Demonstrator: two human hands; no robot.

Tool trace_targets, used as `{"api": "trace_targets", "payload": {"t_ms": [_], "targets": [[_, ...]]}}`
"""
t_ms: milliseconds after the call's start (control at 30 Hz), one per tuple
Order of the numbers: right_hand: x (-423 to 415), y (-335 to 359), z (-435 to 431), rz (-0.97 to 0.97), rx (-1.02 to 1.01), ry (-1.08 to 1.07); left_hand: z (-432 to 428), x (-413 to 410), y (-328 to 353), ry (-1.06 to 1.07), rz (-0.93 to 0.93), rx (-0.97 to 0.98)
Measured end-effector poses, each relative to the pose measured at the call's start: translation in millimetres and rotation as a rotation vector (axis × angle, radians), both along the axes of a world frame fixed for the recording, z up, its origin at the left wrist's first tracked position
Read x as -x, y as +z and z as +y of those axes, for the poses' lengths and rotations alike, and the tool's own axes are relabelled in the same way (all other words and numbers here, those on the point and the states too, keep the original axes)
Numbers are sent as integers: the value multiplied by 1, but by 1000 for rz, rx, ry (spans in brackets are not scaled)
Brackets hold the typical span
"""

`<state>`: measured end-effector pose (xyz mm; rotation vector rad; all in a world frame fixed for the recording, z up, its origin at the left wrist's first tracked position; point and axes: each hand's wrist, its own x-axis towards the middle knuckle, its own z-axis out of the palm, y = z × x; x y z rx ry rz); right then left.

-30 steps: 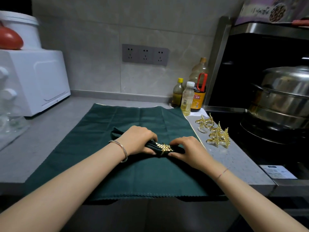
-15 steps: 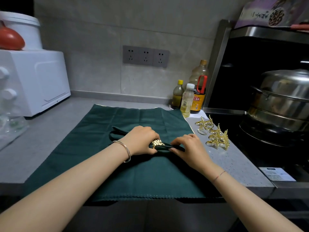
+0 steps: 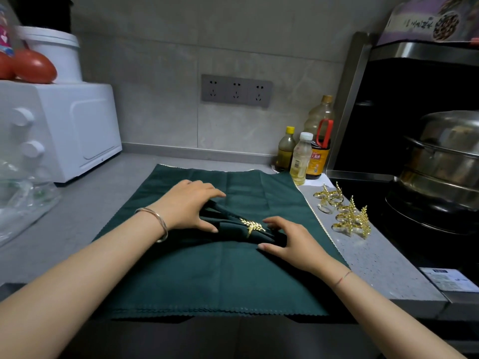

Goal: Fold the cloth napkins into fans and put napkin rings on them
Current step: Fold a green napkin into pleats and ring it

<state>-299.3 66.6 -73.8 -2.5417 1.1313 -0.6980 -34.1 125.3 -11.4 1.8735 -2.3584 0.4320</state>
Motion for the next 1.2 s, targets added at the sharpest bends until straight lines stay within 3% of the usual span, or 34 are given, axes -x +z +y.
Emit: {"api": "trace_targets", "payload": {"t_ms": [367, 533, 700, 933, 1200], "targets": [[-89, 9, -60, -175, -38, 25, -32, -124, -26, 244, 532, 54], [-174, 34, -137, -330, -93, 47, -75, -218, -50, 507, 566, 17], [-286, 48, -208, -299, -118, 101, -112, -274, -67, 660, 458, -78], [-437, 31, -267, -257, -56, 91, -141, -302, -91, 713, 413, -202], [-518, -8, -287, -83, 119, -69, -142, -298, -91, 716, 356, -211]]}}
